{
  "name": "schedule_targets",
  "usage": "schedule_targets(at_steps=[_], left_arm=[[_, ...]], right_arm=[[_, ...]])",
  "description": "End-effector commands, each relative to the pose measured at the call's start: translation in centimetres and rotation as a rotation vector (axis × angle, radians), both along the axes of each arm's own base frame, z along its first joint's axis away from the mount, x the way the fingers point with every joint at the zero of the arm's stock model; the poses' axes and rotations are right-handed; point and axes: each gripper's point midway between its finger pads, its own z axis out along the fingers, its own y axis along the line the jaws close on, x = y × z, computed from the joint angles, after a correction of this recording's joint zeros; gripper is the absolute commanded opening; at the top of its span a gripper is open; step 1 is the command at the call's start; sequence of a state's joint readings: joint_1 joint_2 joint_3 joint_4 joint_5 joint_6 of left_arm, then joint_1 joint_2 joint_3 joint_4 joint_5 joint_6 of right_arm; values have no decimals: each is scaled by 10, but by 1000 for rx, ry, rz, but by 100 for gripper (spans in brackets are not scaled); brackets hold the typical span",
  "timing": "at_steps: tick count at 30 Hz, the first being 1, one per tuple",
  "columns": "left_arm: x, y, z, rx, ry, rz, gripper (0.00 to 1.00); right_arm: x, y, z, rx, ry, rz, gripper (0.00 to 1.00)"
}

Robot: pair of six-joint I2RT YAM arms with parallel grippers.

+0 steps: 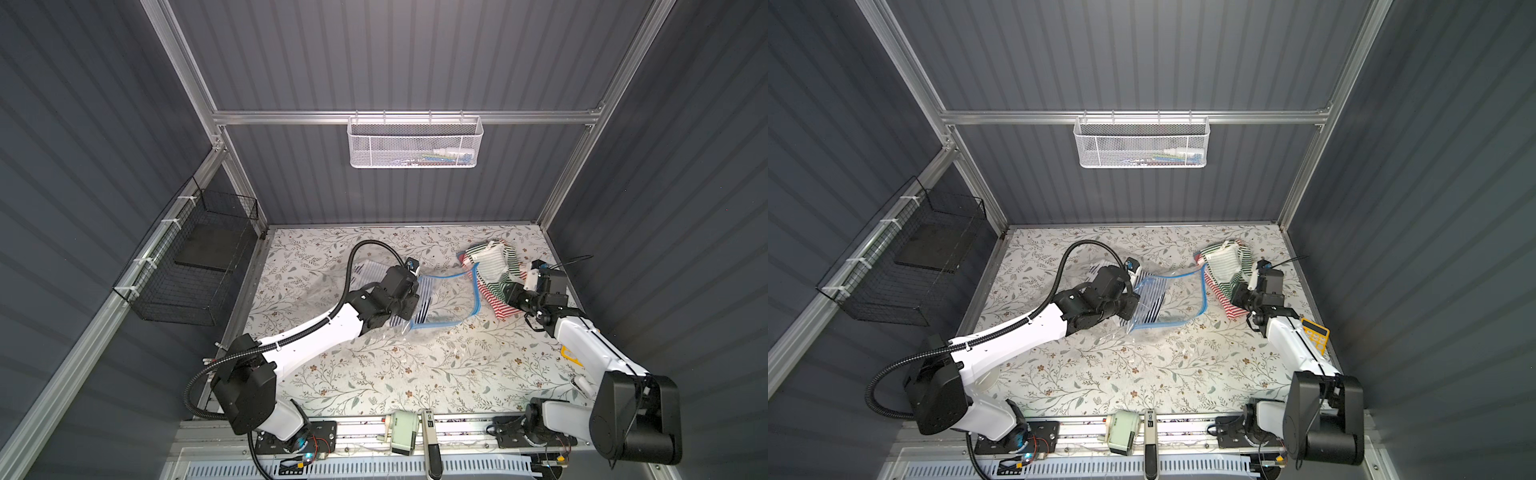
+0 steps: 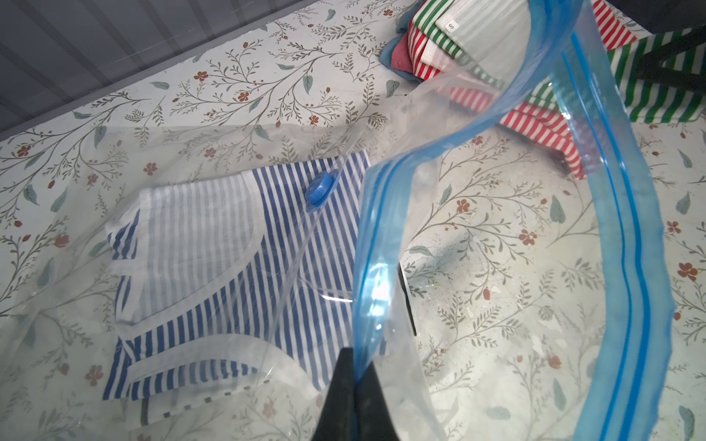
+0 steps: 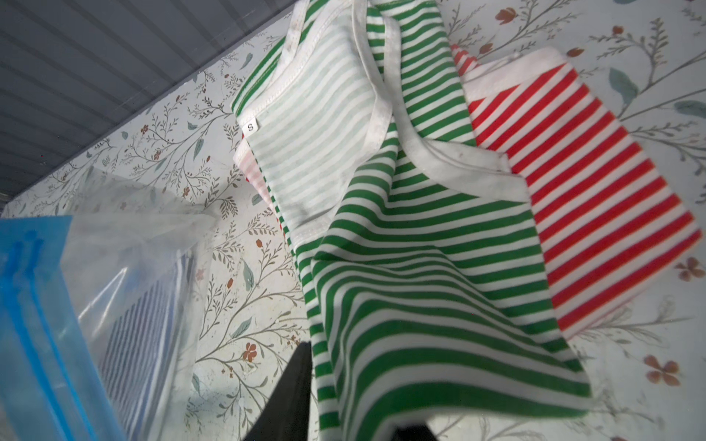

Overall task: Take the tank top out of the vacuum bag
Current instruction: Place the tank top on the tank top.

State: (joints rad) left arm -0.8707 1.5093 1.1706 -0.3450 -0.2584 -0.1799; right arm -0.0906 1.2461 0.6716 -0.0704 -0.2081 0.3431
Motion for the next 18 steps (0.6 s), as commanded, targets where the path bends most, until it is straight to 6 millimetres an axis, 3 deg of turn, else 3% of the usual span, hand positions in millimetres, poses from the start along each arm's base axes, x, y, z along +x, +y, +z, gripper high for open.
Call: schedule_targets(at_steps=[1, 10, 13, 18], left_arm=[[-2, 5, 6, -14, -5, 5, 0], [-2, 5, 4, -11, -3, 1, 0], [-2, 4, 3, -5, -3, -6, 0], [1, 0, 5, 18, -2, -24, 0]], right_arm=[[-7, 4, -3, 16, 8, 4, 35], [-22, 11, 10, 115, -18, 10, 62], [-30, 11, 17, 199, -49, 9, 68], [-46, -9, 21, 416, -116, -97, 70]])
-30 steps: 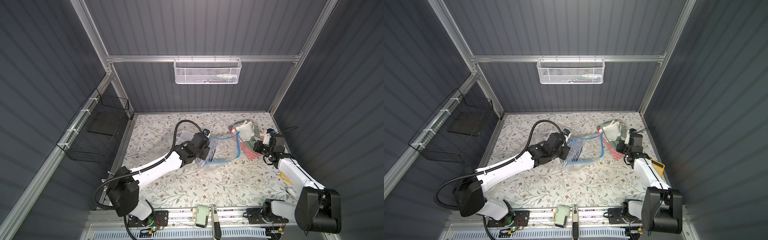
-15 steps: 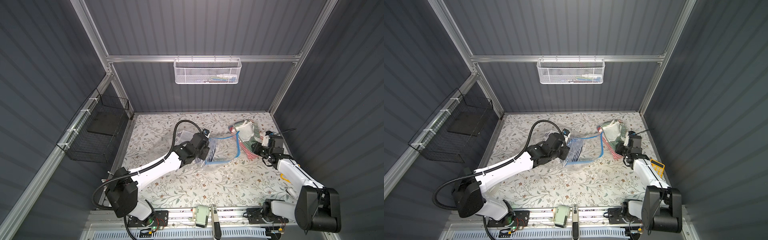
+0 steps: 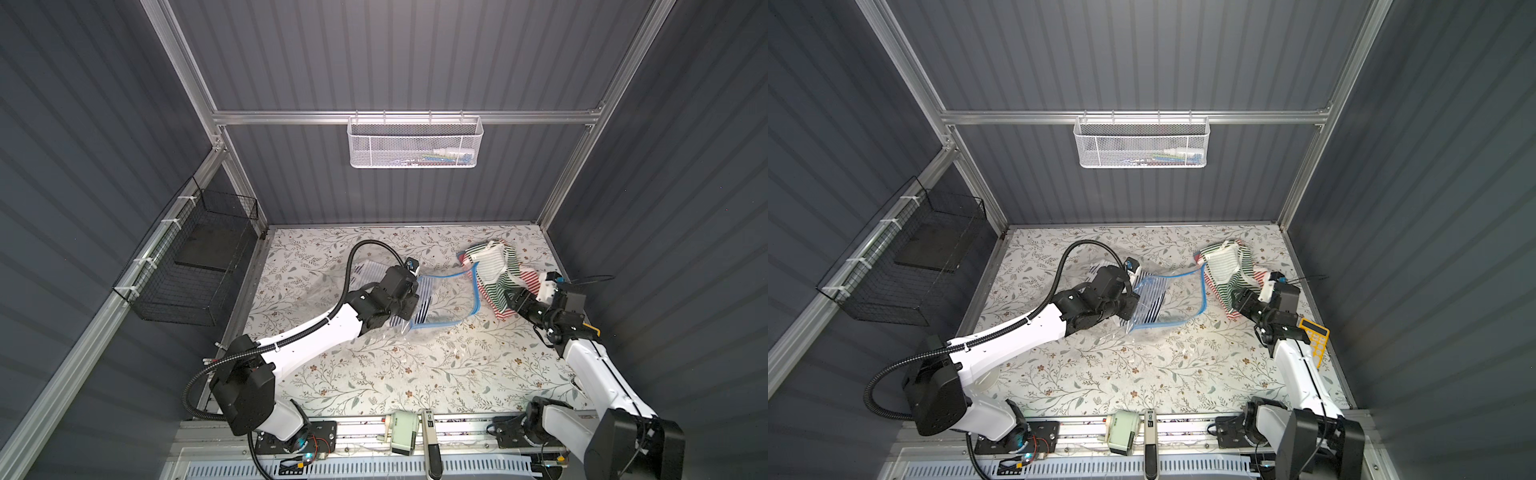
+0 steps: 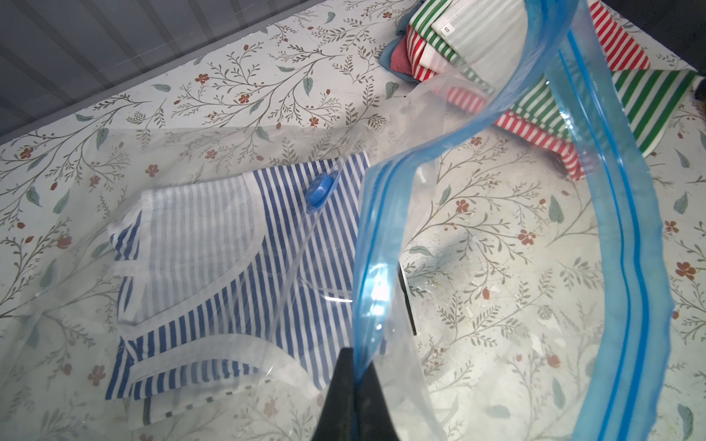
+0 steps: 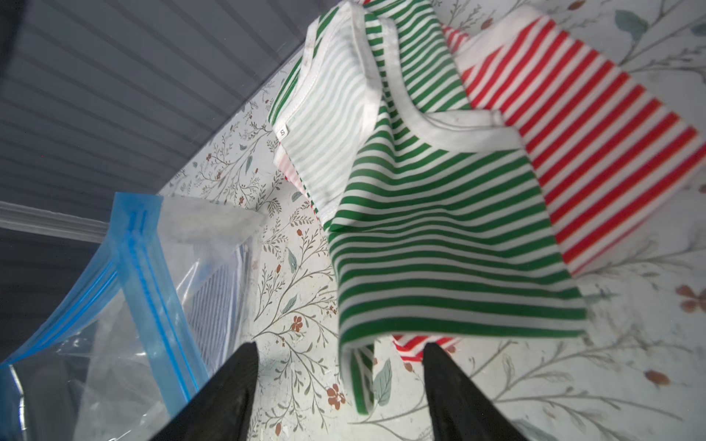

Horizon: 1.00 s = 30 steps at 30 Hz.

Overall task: Take the tank top out of the vacuum bag
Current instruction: Place the tank top on the tank top.

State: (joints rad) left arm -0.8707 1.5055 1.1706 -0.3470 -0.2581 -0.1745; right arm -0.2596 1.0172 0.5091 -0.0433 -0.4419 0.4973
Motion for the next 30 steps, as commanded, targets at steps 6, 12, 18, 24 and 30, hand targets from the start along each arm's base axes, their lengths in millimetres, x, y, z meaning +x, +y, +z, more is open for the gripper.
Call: schedule_targets(at_steps=[6, 12, 18, 24, 30], left_arm=[[1, -4, 1, -2, 12, -21, 0], [1, -7, -1, -15, 22, -21, 0], [0, -1, -1, -13, 7, -6, 0], [1, -1, -7, 4, 11, -10, 0], [0, -1, -9, 4, 17, -11, 0]], right_arm=[[-16, -34, 11, 452, -72, -172, 70], [2, -45, -12, 795, -26, -219, 69], [17, -49, -23, 988, -44, -227, 68], [13, -51, -46, 1007, -10, -283, 65], [9, -44, -48, 1026, 23, -271, 54]])
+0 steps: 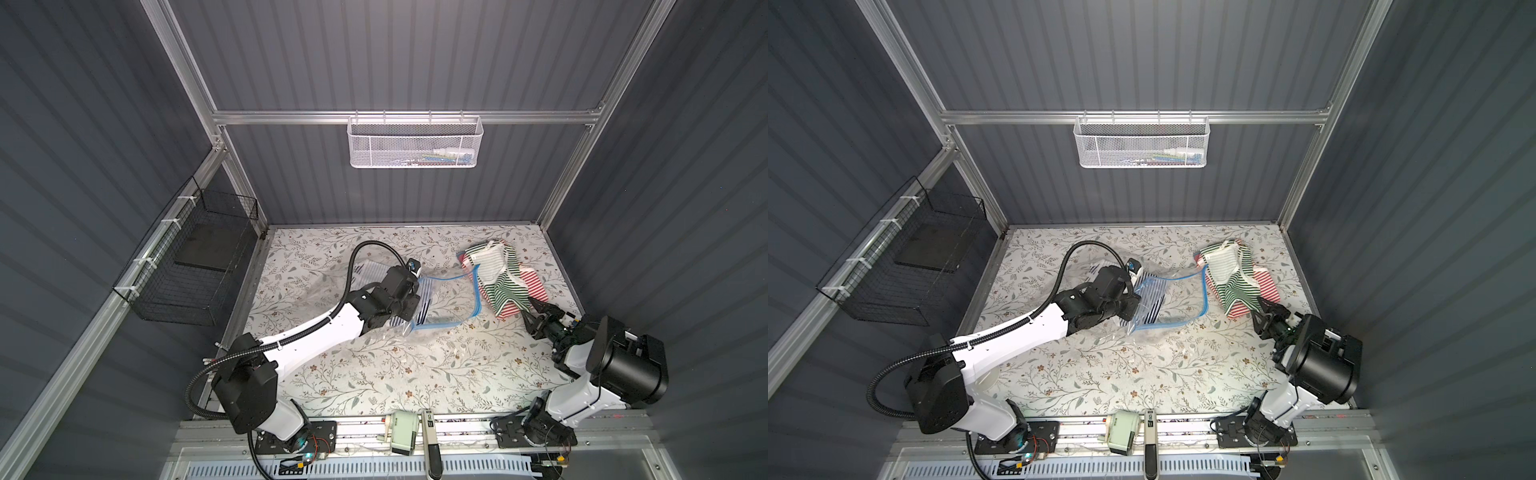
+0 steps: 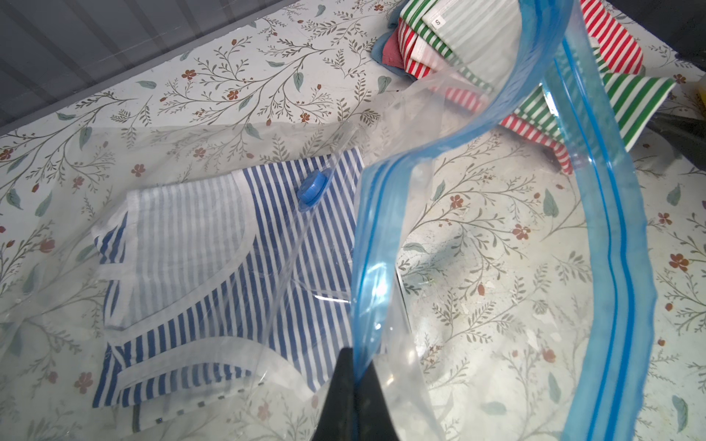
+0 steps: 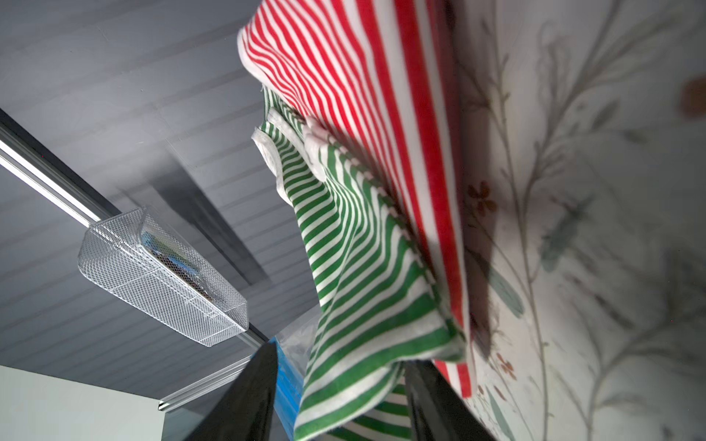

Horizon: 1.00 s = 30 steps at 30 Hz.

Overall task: Take the tank top out of the vacuum bag
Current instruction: Place the tank top on the tank top.

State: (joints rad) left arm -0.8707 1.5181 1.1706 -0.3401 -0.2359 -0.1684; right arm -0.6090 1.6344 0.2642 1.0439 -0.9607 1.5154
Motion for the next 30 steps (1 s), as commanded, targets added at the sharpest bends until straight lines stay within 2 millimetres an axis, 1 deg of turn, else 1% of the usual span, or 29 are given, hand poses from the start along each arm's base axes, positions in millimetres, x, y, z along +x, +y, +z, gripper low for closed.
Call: schedule_targets(at_steps=[1, 5, 10, 14, 18, 22, 26, 30], left_arm=[[1, 4, -6, 5, 6, 11, 0], [1, 0, -8, -15, 16, 6, 0], [1, -4, -4, -23, 18, -3, 0], [0, -1, -3, -23, 10, 2, 0], [-1, 0, -4, -24, 14, 6, 0], [-1, -1, -6, -27, 15, 3, 0], [-1, -2, -4, -28, 13, -1, 0], [-1, 1, -5, -21, 8, 4, 0]], right_arm=[[-7, 9, 4, 10, -5, 31, 54], [-17, 15, 0, -57, 64, 65, 54], [-13, 9, 11, -148, 101, 86, 51], [-9, 12, 13, -117, 97, 114, 50], [-14, 20, 13, -129, 115, 141, 51], [-15, 27, 8, -116, 125, 164, 53], [-11, 19, 1, -137, 147, 127, 52], [4, 8, 0, -135, 141, 106, 50]])
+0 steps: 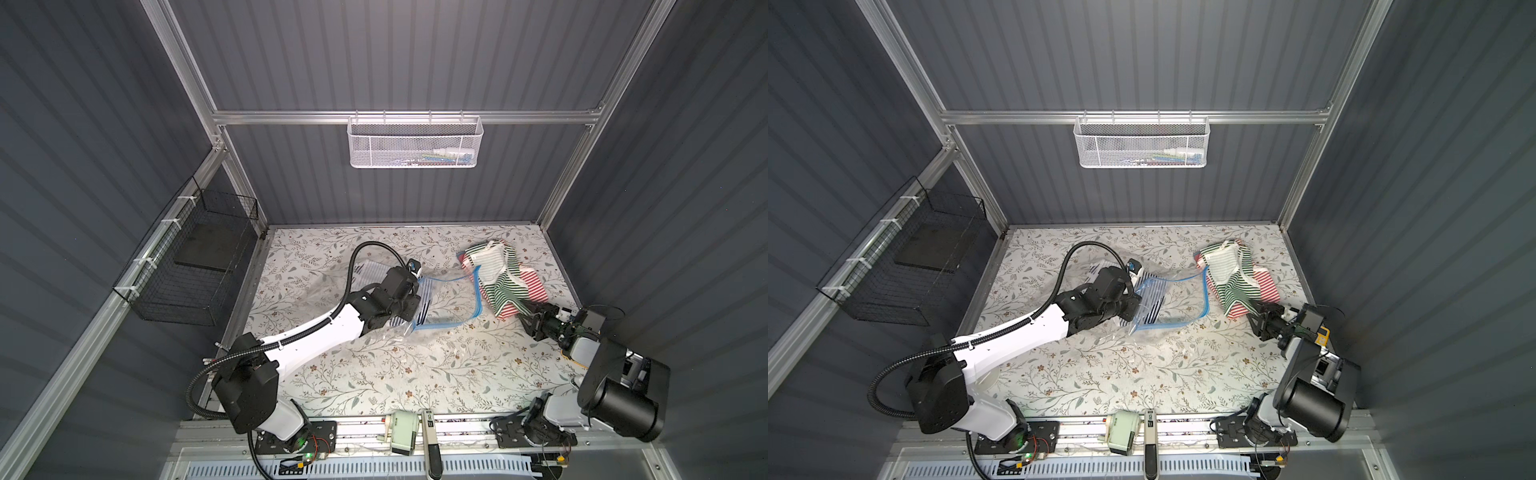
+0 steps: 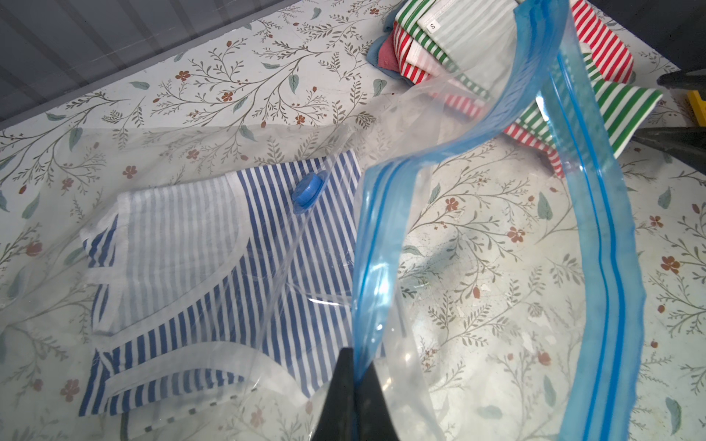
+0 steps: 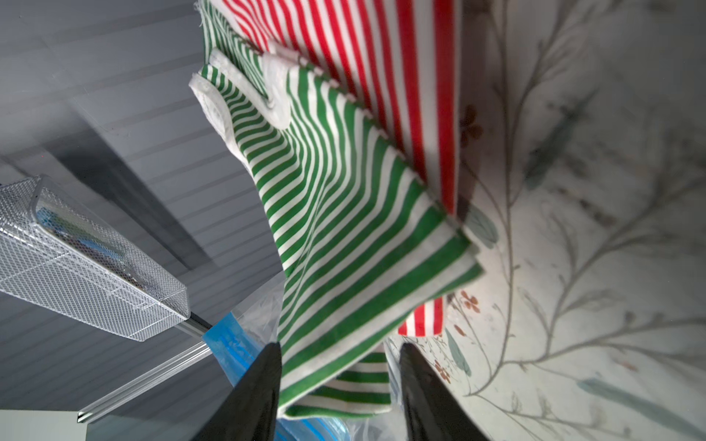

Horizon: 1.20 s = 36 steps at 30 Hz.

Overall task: Take the tank top out of the vacuum bag
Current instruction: Place the tank top on the tank top.

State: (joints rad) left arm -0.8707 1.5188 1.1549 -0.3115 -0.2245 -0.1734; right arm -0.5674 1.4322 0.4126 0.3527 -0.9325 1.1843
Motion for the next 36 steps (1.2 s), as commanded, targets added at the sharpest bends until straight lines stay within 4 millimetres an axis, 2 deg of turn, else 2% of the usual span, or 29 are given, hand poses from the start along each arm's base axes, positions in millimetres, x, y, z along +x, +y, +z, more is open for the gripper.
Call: schedule_targets(at_steps=[1, 6, 9, 12, 16, 24, 31, 34, 36], left_arm=[[-1, 5, -3, -2, 7, 9, 0], [-1, 7, -3, 1, 3, 15, 0], [-1, 7, -1, 4, -2, 14, 0], [-1, 8, 3, 5, -6, 12, 0], [-2, 12, 9, 4, -17, 21, 0], [-5, 15, 11, -5, -18, 27, 0], [-5, 13, 8, -7, -13, 21, 0], [-4, 13, 9, -8, -16, 21, 0], [-5, 13, 9, -8, -14, 21, 0]], right_arm=[[16, -12, 1, -28, -18, -19, 49], [27, -24, -7, -47, -7, -45, 41], [30, -31, -13, -58, 6, -58, 32], [33, -36, -17, -66, 3, -55, 18], [40, -43, -9, -132, -18, -37, 1], [44, -55, 26, -389, -17, 69, 0], [51, -53, 55, -561, -52, 155, 0], [51, -54, 61, -629, -51, 165, 0], [49, -56, 57, -660, -31, 166, 0]])
